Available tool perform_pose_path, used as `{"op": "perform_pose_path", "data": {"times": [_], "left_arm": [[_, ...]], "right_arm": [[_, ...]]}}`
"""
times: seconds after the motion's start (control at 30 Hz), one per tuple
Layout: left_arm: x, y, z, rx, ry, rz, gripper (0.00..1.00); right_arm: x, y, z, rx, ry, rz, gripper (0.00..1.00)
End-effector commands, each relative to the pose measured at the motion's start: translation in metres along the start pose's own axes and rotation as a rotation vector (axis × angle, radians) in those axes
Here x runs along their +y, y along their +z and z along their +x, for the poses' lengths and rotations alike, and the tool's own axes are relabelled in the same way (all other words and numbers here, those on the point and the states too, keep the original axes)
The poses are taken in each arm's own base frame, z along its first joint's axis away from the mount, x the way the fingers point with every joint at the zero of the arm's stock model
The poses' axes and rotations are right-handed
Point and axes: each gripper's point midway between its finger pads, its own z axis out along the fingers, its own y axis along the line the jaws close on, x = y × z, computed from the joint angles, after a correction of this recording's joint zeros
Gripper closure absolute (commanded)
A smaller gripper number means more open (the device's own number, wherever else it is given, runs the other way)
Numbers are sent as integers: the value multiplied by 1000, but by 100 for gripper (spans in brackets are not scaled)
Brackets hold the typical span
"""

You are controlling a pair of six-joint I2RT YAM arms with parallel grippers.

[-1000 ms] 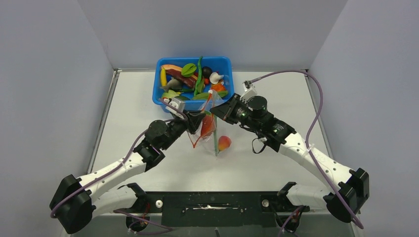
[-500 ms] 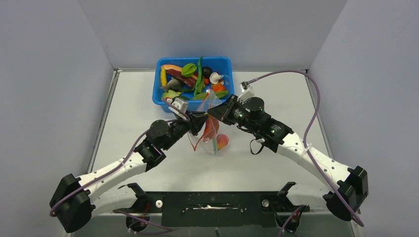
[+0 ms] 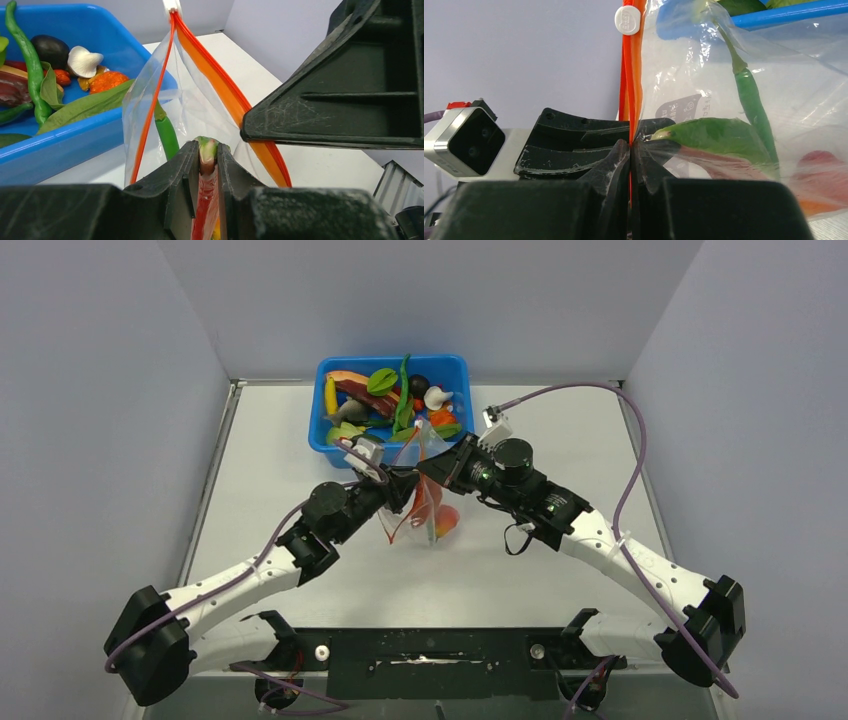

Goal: Place the food in the zip-top bag and seal the zipper
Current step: Place the fake fruit in the zipper food storage bag.

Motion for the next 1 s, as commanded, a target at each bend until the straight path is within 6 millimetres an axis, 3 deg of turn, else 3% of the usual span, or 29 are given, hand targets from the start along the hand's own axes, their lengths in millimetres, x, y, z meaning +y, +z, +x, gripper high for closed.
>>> {"op": "perform_pose_path", "data": {"times": [0.0,0.1,0.43,0.8,0.9,0.97], "left_arm": [[4,6,-13,-62,-13,-34,100],[16,8,-7,-70,-34,-95,100],[27,11,5,-50,-92,-155,100],[24,17,15,1,-130,-152,100],[20,15,15,16,-134,-138,92],[15,16,3,-4,-136,-127,86]], "right_arm": [[32,-2,-19,-71,1,-94,100],[31,-2,-18,-70,0,-92,100],[29,-5,-15,-75,8,-103,100],[23,-6,-11,-63,2,-86,100],[17,-6,-10,-64,-7,-62,100],[15,-6,-9,-62,-8,-55,100]]}}
